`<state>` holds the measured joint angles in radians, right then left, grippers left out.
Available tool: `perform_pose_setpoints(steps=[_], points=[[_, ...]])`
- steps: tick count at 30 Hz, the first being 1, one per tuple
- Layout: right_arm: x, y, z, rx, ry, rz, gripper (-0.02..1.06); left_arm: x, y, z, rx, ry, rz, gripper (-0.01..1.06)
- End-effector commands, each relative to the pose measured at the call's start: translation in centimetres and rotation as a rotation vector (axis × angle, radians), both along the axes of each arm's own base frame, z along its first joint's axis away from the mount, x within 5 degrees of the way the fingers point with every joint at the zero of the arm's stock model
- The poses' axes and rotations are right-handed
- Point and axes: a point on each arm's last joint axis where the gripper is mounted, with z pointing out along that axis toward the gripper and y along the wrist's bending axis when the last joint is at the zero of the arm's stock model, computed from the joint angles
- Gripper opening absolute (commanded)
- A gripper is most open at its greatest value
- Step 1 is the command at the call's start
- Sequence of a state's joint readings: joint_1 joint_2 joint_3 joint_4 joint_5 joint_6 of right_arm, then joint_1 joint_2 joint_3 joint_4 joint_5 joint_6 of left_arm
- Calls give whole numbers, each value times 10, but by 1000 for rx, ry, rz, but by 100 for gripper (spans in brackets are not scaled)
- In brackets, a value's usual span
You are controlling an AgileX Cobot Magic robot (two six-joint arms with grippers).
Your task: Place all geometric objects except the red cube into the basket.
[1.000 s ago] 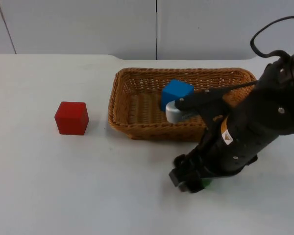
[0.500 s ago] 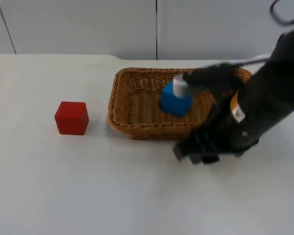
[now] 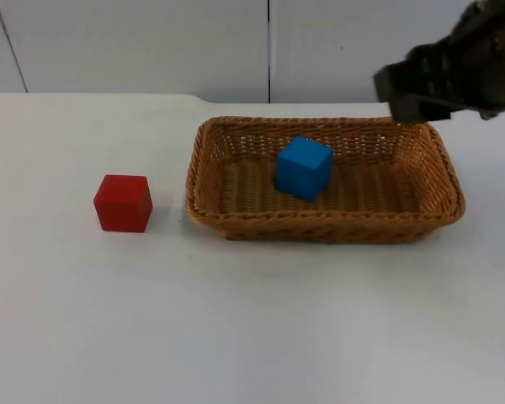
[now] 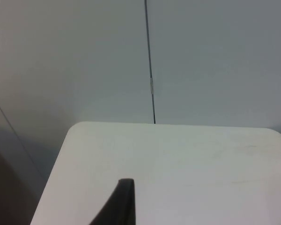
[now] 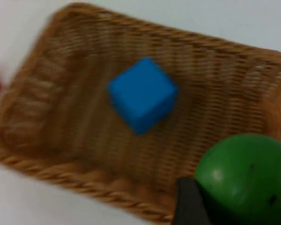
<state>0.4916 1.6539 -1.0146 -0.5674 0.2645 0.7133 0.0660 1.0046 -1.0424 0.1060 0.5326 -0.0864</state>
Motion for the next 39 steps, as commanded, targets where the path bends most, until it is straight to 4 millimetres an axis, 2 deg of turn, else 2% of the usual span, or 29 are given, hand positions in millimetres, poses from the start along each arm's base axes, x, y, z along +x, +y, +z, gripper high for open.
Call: perform_pose_setpoints(steps=[1,4,9,13,19,20,23,24,27,28,30,31,32,33,35,37,38,39], points=[[14,-8,-12,5,0,-14,0,-1,0,1,-17,-23,3,104],[33,-7,-36,-51,41,-2,0,-1,0,1,-17,-23,3,104],[52,2,-49,-67,52,5,0,-1,0,1,-17,-23,3,104],[80,11,-66,-106,86,-29,0,-1,0,1,-17,-23,3,104],[92,15,-75,-121,105,-50,3,-1,1,1,1,-16,6,104],[93,15,-77,-119,110,-56,8,-1,1,1,3,-16,6,104],[93,16,-76,-117,107,-56,35,-1,1,1,3,-16,6,104],[93,16,-76,-117,107,-56,35,-1,1,1,3,-16,6,104],[93,16,-76,-117,107,-56,68,-1,1,1,5,-16,6,104],[93,16,-76,-117,107,-56,68,-1,1,1,5,-16,6,104],[90,21,-69,-128,92,-28,95,-1,1,1,9,-16,7,104],[88,24,-68,-138,88,-12,100,-1,1,1,9,-16,7,104],[85,29,-61,-142,73,8,104,-1,1,1,9,-16,7,104],[85,29,-61,-142,73,8,104,-1,1,1,9,-16,7,104],[80,36,-48,-162,45,52,105,-1,1,1,9,-16,7,104],[71,42,-24,-170,-1,86,105,-1,1,1,9,-16,7,104],[71,42,-24,-170,-1,86,105,-1,1,1,9,-16,7,104],[66,45,-8,-168,-35,105,105,-1,1,1,9,-16,7,104]])
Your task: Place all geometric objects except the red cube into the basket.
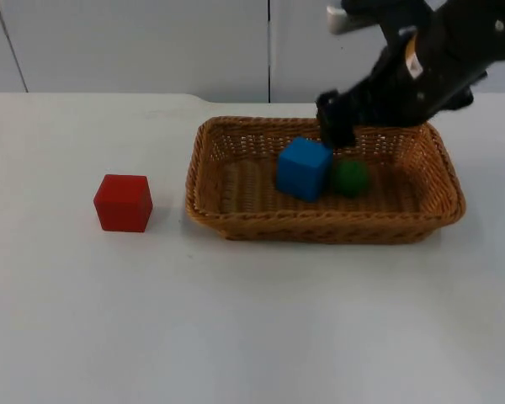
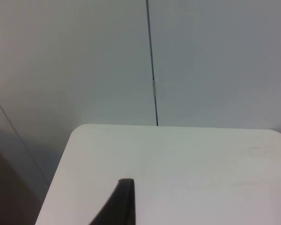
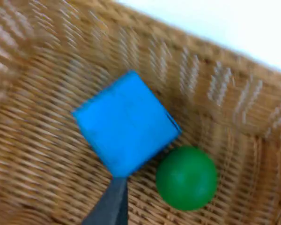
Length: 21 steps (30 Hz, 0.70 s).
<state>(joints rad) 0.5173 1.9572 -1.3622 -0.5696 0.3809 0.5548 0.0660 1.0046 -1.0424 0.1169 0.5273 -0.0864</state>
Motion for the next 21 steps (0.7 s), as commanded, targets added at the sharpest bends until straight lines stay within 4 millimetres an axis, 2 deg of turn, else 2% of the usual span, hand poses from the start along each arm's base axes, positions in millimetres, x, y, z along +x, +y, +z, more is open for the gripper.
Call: perform_pose_setpoints(steps=[1,3,4,6,8,9,13,14,17,18,19,21], points=[[-8,2,31,2,-63,30,105,-1,1,1,-2,-11,6,104],[-19,-5,72,47,-146,29,105,-1,1,1,-2,-11,6,104],[-19,-5,72,47,-146,29,105,-1,1,1,-2,-11,6,104],[-37,-19,123,103,-259,22,105,-1,1,1,-4,-11,6,104],[-54,-41,164,125,-354,4,105,-1,1,1,-6,-11,5,104],[-54,-41,164,125,-354,4,105,-1,1,1,-6,-11,5,104],[-88,-92,219,111,-470,-92,105,-1,0,1,-9,-12,5,104],[-88,-92,219,111,-470,-92,105,-1,0,1,-9,-12,5,104],[-111,-134,246,74,-528,-193,105,-1,0,1,-8,-16,5,104],[-117,-144,250,66,-527,-218,105,-1,0,1,-8,-18,4,104],[-117,-144,250,66,-527,-218,105,-1,0,1,-8,-18,4,104],[-131,-174,258,60,-514,-287,105,-1,0,1,-8,-20,4,104]])
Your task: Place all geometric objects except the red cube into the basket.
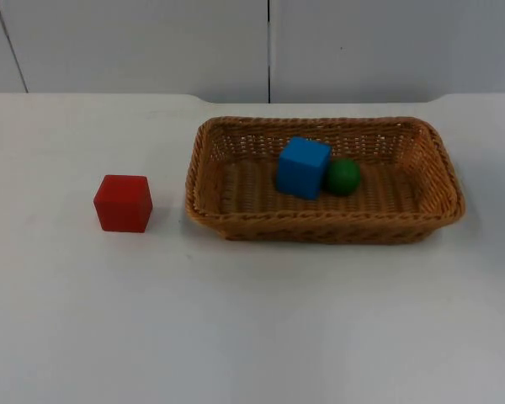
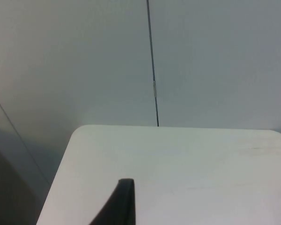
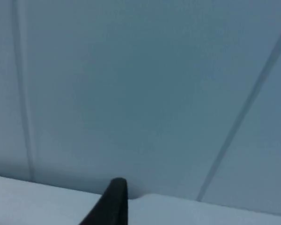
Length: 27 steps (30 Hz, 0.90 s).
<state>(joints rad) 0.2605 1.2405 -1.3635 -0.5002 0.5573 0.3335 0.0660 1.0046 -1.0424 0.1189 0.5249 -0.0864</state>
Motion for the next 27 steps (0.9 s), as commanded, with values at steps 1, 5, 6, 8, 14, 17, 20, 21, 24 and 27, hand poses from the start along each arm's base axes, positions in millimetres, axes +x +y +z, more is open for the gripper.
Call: perform_pose_setpoints(steps=[1,5,6,8,14,17,20,21,24,27], points=[[-17,-31,9,24,28,-63,105,-1,0,1,-10,-18,4,104],[-26,-49,6,55,97,-54,105,-1,0,1,-27,-18,10,104],[-27,-53,4,77,116,-53,105,-1,0,1,-30,-18,11,104],[-28,-60,4,94,126,-76,105,-1,0,1,-30,-18,11,104],[-29,-67,3,69,129,-108,105,0,0,5,-28,-62,9,104],[-29,-67,3,71,129,-108,105,1,0,6,-27,-74,8,104],[-29,-67,3,68,129,-110,105,1,1,6,-11,-73,9,104],[-29,-67,3,68,129,-110,105,1,1,6,-11,-73,9,104],[-29,-67,3,68,129,-110,105,1,1,8,-7,-88,7,104],[-28,-67,4,71,117,-108,105,3,1,13,37,-148,-1,104]])
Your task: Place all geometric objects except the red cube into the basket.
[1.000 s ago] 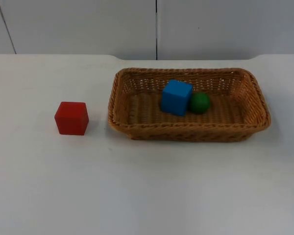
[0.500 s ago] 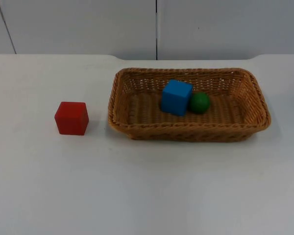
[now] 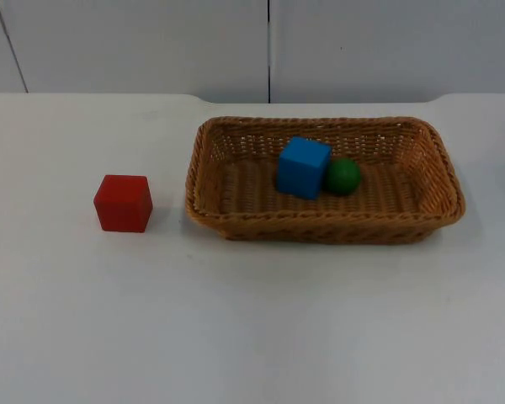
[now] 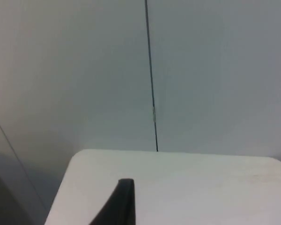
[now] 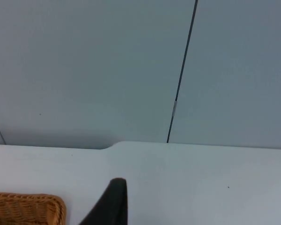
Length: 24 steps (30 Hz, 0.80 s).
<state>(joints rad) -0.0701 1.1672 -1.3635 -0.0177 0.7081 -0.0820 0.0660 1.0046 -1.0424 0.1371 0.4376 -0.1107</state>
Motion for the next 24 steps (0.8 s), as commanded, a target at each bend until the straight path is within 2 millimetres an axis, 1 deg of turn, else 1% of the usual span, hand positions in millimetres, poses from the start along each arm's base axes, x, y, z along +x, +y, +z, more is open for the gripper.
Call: perform_pose_setpoints(steps=[1,3,4,6,7,9,11,12,14,16,17,18,20,21,22,23,24], points=[[-3,-2,4,-8,-23,-6,105,0,1,6,34,-60,0,104],[-2,-1,6,-5,-43,-5,105,1,1,11,53,-115,-7,104],[-3,-1,6,1,-49,-5,105,0,0,12,29,-121,-8,104],[-11,0,9,12,-44,-8,105,-3,-1,12,-12,-110,-7,104],[-11,0,9,12,-44,-8,105,-3,-1,12,-12,-110,-7,104],[-24,1,17,5,-73,-6,105,-10,-2,13,-38,-100,-6,104],[-47,2,30,-10,-133,-8,105,-17,-3,17,-48,-121,-7,104],[-47,2,30,-10,-133,-8,105,-17,-3,17,-48,-121,-7,104],[-72,4,40,-16,-189,-9,105,-26,-3,22,-47,-134,-6,104],[-102,6,44,-18,-219,-9,105,-42,-7,26,-49,-135,-20,104],[-114,7,43,-30,-217,-6,105,-50,-10,28,-51,-132,-36,104],[-114,7,43,-30,-217,-6,105,-50,-10,28,-51,-132,-36,104],[-148,9,40,-46,-257,-6,105,-74,-16,35,-50,-154,-74,104],[-161,10,36,-47,-275,-7,105,-87,-18,38,-49,-172,-88,104],[-178,11,34,-50,-309,-7,105,-99,-19,40,-51,-178,-101,104],[-178,11,34,-50,-309,-7,105,-99,-19,40,-51,-178,-101,104],[-203,13,27,-52,-355,-2,105,-112,-20,41,-57,-185,-111,104]])
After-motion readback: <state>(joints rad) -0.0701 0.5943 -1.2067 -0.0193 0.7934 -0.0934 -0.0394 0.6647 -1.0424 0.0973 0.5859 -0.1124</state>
